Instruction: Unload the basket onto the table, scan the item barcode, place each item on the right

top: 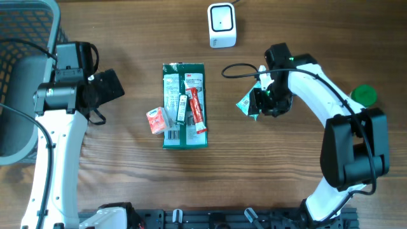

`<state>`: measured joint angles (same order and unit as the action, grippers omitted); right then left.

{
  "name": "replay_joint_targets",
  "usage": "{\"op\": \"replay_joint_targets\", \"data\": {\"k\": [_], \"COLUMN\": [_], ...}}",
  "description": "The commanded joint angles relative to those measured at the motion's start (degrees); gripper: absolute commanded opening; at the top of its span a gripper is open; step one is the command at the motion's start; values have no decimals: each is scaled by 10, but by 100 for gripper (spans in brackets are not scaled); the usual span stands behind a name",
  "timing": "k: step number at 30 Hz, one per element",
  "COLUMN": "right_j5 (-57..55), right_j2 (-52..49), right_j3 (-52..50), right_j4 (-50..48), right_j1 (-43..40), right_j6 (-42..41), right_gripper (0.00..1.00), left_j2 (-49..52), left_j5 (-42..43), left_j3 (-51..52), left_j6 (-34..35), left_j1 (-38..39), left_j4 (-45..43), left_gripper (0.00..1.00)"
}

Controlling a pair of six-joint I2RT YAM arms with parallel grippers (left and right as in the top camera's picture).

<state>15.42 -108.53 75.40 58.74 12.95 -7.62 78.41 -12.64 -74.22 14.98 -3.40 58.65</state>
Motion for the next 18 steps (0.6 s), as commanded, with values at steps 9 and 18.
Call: {"op": "replay_joint_targets", "data": {"k": [9, 18], "right_j5": [-45, -45], "right_j2": [50, 14], "right_j3": [122, 122], "right_j4": [-38, -59], "right_j1": [-53, -117], "right_j6": [25, 59], "right_gripper": [71, 74], "left_j2": [-7, -7], "left_j5": [-9, -9], "left_j3": [-9, -9], "left_j6": [5, 5], "left_j1": [-3, -3], "left_j4": [-2, -2], "left_gripper": [100, 100]}}
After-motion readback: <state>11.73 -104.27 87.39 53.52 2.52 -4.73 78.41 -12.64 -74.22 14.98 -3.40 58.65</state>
